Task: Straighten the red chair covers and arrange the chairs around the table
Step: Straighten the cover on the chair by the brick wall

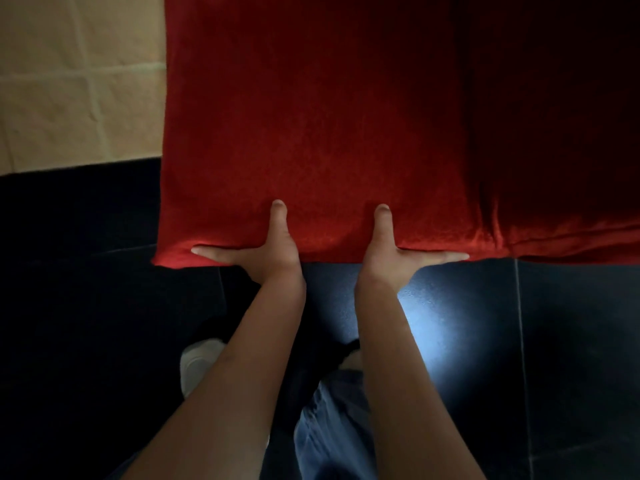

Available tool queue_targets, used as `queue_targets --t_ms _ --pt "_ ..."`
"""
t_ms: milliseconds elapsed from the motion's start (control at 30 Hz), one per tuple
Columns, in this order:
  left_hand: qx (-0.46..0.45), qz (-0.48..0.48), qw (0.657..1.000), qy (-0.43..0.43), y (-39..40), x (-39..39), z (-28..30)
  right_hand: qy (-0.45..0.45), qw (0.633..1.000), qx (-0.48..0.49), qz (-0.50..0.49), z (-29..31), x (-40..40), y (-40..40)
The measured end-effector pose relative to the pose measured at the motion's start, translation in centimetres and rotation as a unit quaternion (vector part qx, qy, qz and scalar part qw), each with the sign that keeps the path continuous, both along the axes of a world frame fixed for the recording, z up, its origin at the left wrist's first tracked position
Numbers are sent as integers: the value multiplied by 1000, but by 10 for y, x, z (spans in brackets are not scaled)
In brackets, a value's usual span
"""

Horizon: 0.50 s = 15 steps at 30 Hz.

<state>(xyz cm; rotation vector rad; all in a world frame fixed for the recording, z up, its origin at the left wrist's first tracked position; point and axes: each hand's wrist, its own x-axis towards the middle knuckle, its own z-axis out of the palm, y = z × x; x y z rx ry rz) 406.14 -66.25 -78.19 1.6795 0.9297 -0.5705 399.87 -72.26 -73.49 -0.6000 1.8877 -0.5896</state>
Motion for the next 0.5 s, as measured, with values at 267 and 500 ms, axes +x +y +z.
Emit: queue_targets --t_ms 267,500 --pt "0 4 1000 27 -13 12 56 45 998 -42 7 28 17 -25" --pt "-51 68 991 108 -33 32 92 53 997 -55 -1 54 39 -43"
